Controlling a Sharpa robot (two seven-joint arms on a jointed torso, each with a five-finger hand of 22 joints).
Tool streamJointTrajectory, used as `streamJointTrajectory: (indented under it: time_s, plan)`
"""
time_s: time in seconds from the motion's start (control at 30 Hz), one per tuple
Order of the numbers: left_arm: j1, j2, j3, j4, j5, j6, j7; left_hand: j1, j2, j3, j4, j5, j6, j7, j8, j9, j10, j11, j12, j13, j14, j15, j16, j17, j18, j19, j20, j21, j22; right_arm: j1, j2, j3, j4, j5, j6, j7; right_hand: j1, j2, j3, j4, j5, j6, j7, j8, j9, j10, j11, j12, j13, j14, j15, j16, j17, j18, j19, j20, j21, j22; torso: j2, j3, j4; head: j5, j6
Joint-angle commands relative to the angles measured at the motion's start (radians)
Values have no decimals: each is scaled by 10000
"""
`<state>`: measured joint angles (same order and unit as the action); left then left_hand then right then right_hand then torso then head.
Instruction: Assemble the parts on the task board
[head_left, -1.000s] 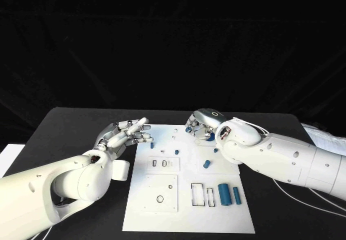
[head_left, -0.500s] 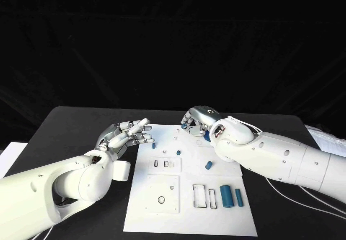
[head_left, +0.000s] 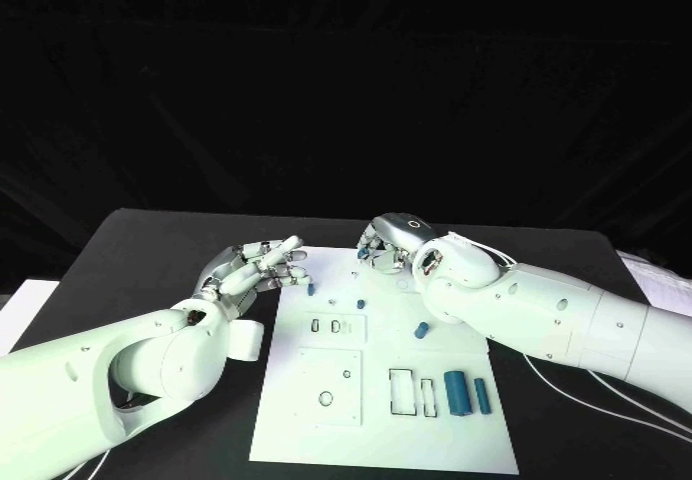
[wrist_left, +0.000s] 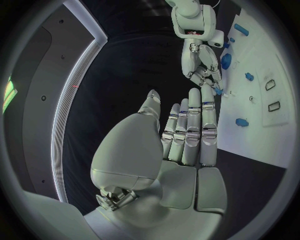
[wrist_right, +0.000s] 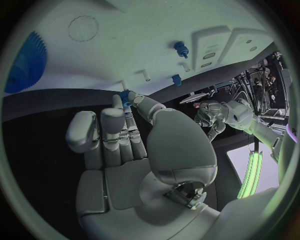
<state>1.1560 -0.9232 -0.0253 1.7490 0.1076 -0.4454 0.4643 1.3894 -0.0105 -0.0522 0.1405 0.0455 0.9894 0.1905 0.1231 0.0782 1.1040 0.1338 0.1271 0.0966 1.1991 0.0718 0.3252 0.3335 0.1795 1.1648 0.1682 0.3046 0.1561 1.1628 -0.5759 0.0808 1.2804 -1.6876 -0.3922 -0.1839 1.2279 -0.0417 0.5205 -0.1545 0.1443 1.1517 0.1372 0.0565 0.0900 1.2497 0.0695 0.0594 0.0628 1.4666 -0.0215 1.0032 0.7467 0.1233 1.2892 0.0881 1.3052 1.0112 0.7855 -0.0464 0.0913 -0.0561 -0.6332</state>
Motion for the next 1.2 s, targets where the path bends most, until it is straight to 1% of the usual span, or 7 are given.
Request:
streamJointTrajectory:
  time_s: [0.03,0.23,0.43,0.53,0.87,1.07,1.2]
  plan:
    - [20,15,9,27,25,223,43,6,90,-8,-49,31,36,28,-28,-14,-78,4,-52,-15,9,-17,24,10,-9,58,28,-13,15,6,51,-7,-53,-102,302,-25,27,-94,23,45,12,-19,21,69,10,-60,12,11,8,57,64,52,11,-165,-26,21,44,8,13,-9,6,9,-21]
    - [28,14,9,33,25,235,26,7,99,-13,-56,31,38,23,-33,-15,-79,3,-55,-17,3,-16,22,22,-10,57,29,-15,16,5,123,-19,-170,-134,375,-63,21,-98,23,52,12,-21,21,69,10,-63,13,11,8,54,66,44,-6,-164,-29,22,44,5,19,-12,-2,20,-94]
    - [35,17,10,55,25,276,15,3,99,-22,-61,31,30,29,-42,-18,-90,7,-63,-21,-3,-14,20,31,-10,55,30,-17,16,5,231,-39,-280,-171,388,-97,-1,-134,22,82,19,-48,27,63,5,-91,20,8,7,50,72,69,11,-162,-37,27,53,13,38,-15,0,11,-67]
    - [40,24,10,65,25,296,11,3,99,-22,-61,31,30,29,-42,-18,-90,7,-63,-21,-3,-14,20,31,-10,55,30,-17,16,5,271,-51,-329,-181,431,-122,-11,-154,20,96,22,-61,30,62,3,-104,24,7,6,45,75,67,-2,-159,-51,30,48,-2,32,-31,15,9,-86]
    - [60,18,10,70,25,322,-3,0,99,-27,-64,31,25,32,-47,-20,-97,9,-68,-23,-7,-13,18,37,-11,54,31,-19,16,5,378,-73,-475,-128,515,-115,-57,-272,29,191,34,-201,71,49,-27,-252,63,2,1,-26,112,-18,-170,-134,-159,58,3,-112,43,-34,6,35,-94]
    - [72,16,10,71,25,342,-14,0,99,-27,-64,31,25,32,-47,-20,-97,9,-68,-23,-7,-13,18,37,-11,54,31,-19,16,6,415,-85,-552,-90,551,-168,-127,-525,17,322,58,-634,203,37,-130,-917,219,-6,-25,-234,244,-451,-792,-53,-488,166,-232,-569,53,-35,7,33,-82]
    - [78,10,10,65,25,352,-24,-1,99,-29,-64,30,24,32,-49,-20,-99,10,-69,-23,-8,-12,18,38,-11,53,31,-19,16,6,386,-94,-525,-67,291,-163,-63,-884,-529,447,40,-1465,374,60,-248,-2256,445,57,0,-673,424,-1704,-2333,222,-1401,371,-1109,-2050,52,-32,-4,19,-60]
